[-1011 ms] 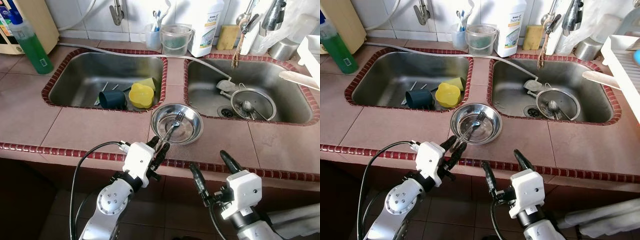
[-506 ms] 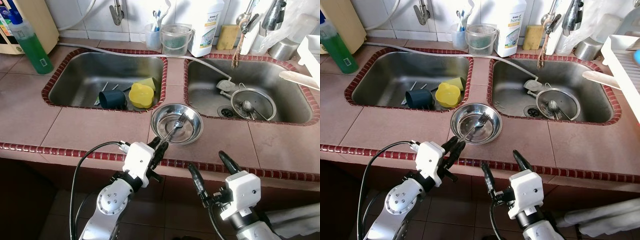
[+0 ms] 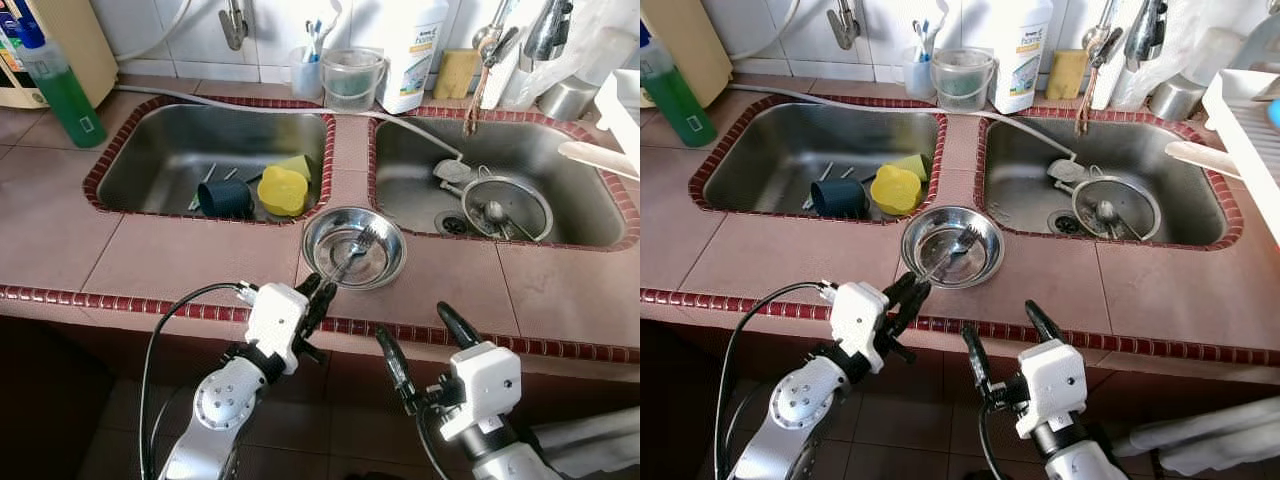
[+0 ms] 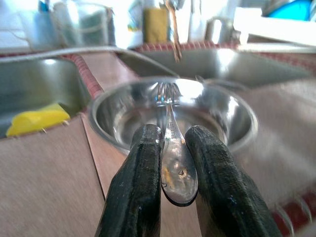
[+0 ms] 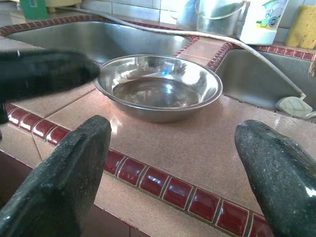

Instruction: Kitchen organization

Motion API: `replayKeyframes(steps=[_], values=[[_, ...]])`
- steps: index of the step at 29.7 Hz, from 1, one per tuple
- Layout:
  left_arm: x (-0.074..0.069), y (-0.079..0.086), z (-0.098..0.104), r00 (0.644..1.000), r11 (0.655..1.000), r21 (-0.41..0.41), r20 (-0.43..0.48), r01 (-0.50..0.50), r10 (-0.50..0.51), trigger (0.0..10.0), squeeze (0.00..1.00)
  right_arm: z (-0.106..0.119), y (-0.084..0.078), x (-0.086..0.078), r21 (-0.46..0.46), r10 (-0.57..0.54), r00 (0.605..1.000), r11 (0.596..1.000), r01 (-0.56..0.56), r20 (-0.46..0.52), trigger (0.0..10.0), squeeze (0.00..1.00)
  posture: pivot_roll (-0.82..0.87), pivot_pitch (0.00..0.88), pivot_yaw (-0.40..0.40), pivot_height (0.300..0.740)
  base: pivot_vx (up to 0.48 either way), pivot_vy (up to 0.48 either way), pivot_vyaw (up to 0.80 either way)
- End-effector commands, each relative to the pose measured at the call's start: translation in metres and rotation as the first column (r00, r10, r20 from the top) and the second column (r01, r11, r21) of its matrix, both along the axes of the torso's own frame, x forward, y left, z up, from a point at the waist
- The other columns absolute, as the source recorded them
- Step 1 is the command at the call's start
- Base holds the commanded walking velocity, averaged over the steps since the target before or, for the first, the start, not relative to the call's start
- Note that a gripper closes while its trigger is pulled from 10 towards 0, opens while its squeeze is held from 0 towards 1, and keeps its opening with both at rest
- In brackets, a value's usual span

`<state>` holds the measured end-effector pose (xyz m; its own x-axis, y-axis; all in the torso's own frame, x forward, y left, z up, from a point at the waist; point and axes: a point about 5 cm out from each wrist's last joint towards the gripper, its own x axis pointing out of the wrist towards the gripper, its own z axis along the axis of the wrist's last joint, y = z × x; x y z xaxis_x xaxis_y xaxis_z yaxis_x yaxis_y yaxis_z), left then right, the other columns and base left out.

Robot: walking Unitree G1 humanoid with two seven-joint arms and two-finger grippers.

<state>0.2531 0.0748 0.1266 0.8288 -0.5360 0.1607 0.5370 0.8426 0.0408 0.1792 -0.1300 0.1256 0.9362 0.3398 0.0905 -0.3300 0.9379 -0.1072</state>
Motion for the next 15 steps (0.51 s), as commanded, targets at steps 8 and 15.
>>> replayKeyframes(steps=[8,15], values=[[0.000,-0.001,-0.003,1.000,0.999,0.052,0.006,0.015,-0.015,0.0,0.00,0.001,0.001,-0.001,0.004,0.002,1.000,1.000,-0.002,0.001,10.0,0.00,-0.25,0.173,0.002,0.740,0.000,0.000,0.00],[-0.007,-0.002,-0.014,0.999,0.988,0.143,-0.002,0.051,-0.051,0.0,0.00,0.002,0.001,-0.002,0.004,0.000,1.000,1.000,0.000,0.002,10.0,0.00,-0.25,0.175,0.004,0.740,0.000,0.000,0.00]])
